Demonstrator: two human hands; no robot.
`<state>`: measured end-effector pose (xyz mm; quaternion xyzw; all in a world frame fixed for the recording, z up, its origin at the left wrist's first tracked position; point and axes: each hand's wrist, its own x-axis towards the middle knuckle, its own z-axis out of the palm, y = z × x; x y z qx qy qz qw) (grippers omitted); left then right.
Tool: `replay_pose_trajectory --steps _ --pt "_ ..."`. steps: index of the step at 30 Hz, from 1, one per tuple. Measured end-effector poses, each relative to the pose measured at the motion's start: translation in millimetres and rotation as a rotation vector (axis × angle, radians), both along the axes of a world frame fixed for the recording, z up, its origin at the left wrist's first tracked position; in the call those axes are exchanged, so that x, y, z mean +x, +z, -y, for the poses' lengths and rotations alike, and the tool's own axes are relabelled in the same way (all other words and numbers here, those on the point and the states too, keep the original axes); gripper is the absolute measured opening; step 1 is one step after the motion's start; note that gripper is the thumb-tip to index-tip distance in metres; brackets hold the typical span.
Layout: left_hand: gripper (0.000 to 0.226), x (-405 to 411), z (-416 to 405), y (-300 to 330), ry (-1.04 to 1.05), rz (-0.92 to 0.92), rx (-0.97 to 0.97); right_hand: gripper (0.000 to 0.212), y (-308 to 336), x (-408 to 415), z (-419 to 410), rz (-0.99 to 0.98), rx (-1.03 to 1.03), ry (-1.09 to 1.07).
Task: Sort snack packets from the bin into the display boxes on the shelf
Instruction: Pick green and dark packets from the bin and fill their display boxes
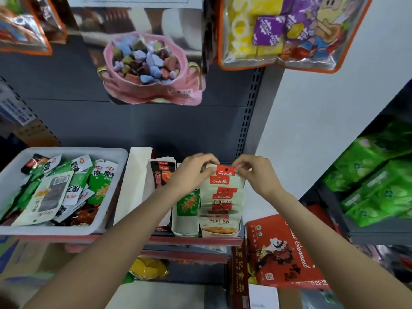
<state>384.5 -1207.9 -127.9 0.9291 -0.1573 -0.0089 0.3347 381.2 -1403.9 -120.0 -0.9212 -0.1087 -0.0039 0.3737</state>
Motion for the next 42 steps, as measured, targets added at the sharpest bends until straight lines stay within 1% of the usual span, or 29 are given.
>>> replay_pose_trajectory --steps 2,4,7,9,12,15,17,21,24,27,29,32,35,37,38,40,41,42 --pt "0.014 -1.4 -1.8 -1.0 -0.006 0.051 0.125 0.018 0.2 2.5 -5.4 -0.006 -0.086 0.038" --pt "0.015 -3.3 -4.9 -1.1 -0.004 0.083 0.175 0.016 2.9 4.3 -11.6 -0.002 -0.148 0.073" --pt "0.015 -6.1 -13.6 0.0 0.028 0.079 0.111 0.009 7.4 5.6 -23.9 0.07 -0.178 0.092" --pt "0.015 -9.2 -22.9 1.6 0.066 0.088 0.042 0.013 11.7 3.1 -37.8 0.129 -0.152 0.093" --pt "0.015 -18.2 -42.9 4.5 0.137 0.126 -0.025 0.017 16.7 -3.8 -68.0 0.131 -0.066 0.118" --pt "0.013 -33.1 -84.6 5.8 0.247 0.159 -0.047 0.017 13.8 -9.0 -116.7 0.112 -0.044 0.177" --pt "0.01 -46.4 -119.3 6.5 0.361 0.158 -0.044 0.018 9.2 -13.1 -155.5 0.097 -0.046 0.201" --pt "0.014 -69.4 -203.9 2.2 0.629 0.087 -0.029 0.022 -0.7 -23.4 -243.0 0.052 -0.056 0.303" --pt "0.018 -80.1 -278.7 -10.1 0.702 0.017 0.018 0.033 -9.3 -29.2 -309.9 0.006 -0.104 0.35" --pt "0.022 -88.0 -347.2 -31.3 0.655 -0.075 0.012 0.048 -23.8 -33.5 -368.8 -0.016 -0.199 0.403" --pt "0.034 -89.3 -386.8 -48.3 0.635 -0.148 0.063 0.06 -35.5 -36.0 -398.7 -0.049 -0.271 0.461" --pt "0.047 -87.9 -428.3 -66.7 0.46 -0.273 0.112 0.082 -52.5 -37.8 -430.6 -0.105 -0.427 0.563" --pt "0.052 -85.0 -445.8 -70.0 0.326 -0.338 0.206 0.087 -62.6 -36.0 -445.7 -0.158 -0.562 0.641" --pt "0.047 -82.0 -450.7 -71.3 0.307 -0.339 0.224 0.083 -65.1 -36.3 -448.2 -0.131 -0.639 0.665" --pt "0.042 -81.4 -453.5 -72.3 0.295 -0.308 0.23 0.076 -66.0 -36.6 -448.3 -0.087 -0.661 0.663" --pt "0.034 -80.6 -457.7 -71.7 0.251 -0.239 0.267 0.055 -65.3 -36.7 -448.1 0.044 -0.673 0.636" --pt "0.034 -80.2 -459.7 -71.2 0.231 -0.207 0.271 0.044 -65.1 -35.7 -448.3 0.086 -0.675 0.621" --pt "0.035 -79.7 -461.6 -70.5 0.247 -0.203 0.231 0.038 -64.3 -34.3 -448.2 0.097 -0.641 0.597"
